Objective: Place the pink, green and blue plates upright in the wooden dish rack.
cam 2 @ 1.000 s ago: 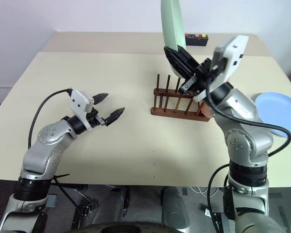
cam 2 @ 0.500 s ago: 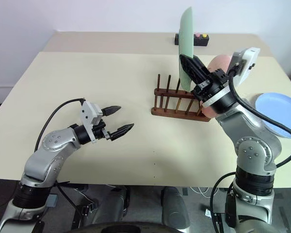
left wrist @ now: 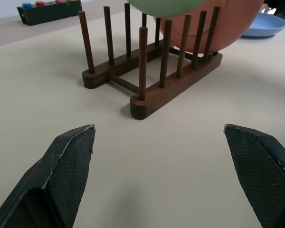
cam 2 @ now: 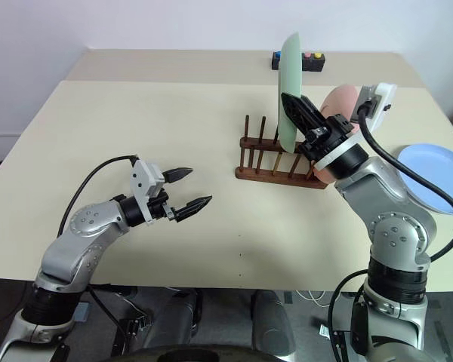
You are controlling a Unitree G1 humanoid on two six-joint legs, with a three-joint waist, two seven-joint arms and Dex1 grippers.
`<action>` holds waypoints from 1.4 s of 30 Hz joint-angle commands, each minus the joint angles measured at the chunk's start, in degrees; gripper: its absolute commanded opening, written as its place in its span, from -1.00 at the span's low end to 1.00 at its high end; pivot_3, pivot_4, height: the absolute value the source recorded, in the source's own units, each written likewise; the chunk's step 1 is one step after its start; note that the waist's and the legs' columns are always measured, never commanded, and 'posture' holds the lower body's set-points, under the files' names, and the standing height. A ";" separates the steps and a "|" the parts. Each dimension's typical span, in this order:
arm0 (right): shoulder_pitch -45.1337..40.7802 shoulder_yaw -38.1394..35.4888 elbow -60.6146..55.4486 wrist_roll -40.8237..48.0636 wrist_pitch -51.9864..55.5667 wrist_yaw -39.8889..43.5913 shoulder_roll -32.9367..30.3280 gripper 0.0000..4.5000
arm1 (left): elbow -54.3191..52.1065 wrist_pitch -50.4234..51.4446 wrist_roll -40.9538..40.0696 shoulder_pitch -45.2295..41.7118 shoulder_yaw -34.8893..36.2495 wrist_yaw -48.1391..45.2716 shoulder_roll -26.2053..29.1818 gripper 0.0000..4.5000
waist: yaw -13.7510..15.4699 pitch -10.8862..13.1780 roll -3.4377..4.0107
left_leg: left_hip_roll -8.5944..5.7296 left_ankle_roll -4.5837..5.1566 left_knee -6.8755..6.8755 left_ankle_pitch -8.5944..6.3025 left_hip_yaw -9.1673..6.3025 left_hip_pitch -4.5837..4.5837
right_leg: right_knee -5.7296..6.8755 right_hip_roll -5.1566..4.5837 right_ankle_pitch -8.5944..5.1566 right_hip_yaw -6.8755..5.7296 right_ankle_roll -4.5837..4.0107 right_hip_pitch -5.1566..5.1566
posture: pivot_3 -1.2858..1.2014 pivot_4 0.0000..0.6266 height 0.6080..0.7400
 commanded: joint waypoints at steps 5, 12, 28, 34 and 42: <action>0.07 -2.24 -0.03 3.68 -0.20 -2.71 0.77 -1.00 | -1.83 -1.03 0.72 0.28 0.30 -0.23 0.39 0.97 | -0.01 0.00 0.00 | 0.00 0.00 -0.01 0.00 0.00 0.00 | 0.00 0.00 0.00 0.00 0.00 0.00 | 0.03 -0.52 0.91; 1.02 -2.38 0.47 5.36 -0.15 -3.91 0.90 -0.85 | -1.56 -1.38 0.66 0.27 0.73 -0.50 0.09 0.99 | -0.02 0.00 0.01 | 0.00 0.00 -0.01 0.00 0.00 0.00 | -0.01 0.00 -0.01 0.00 -0.01 0.00 | 0.03 -0.52 0.91; 0.55 -1.87 0.67 2.80 -0.97 -3.73 -0.53 0.98 | -1.64 -1.56 0.29 0.45 0.76 -1.49 -0.27 1.00 | -0.02 0.00 0.01 | 0.00 0.00 -0.01 0.00 0.00 0.00 | -0.01 0.00 -0.06 0.00 -0.10 0.00 | 0.03 -0.52 0.91; -0.52 -0.96 0.61 -1.48 -1.11 -1.95 -2.15 0.98 | -1.59 -1.61 0.44 0.37 0.50 -1.53 -0.49 1.00 | -0.01 0.01 0.02 | 0.00 0.00 -0.01 0.00 0.00 0.00 | -0.01 0.00 -0.06 0.00 -0.11 -0.01 | 0.03 -0.52 0.91; -1.79 -0.92 0.43 -5.96 -1.27 2.04 -5.62 0.98 | -1.66 -1.38 0.55 0.44 0.27 -1.40 -0.62 1.00 | 0.02 0.01 0.02 | 0.00 0.00 -0.01 0.00 0.00 -0.01 | -0.03 0.00 -0.06 0.00 -0.11 -0.01 | 0.03 -0.52 0.91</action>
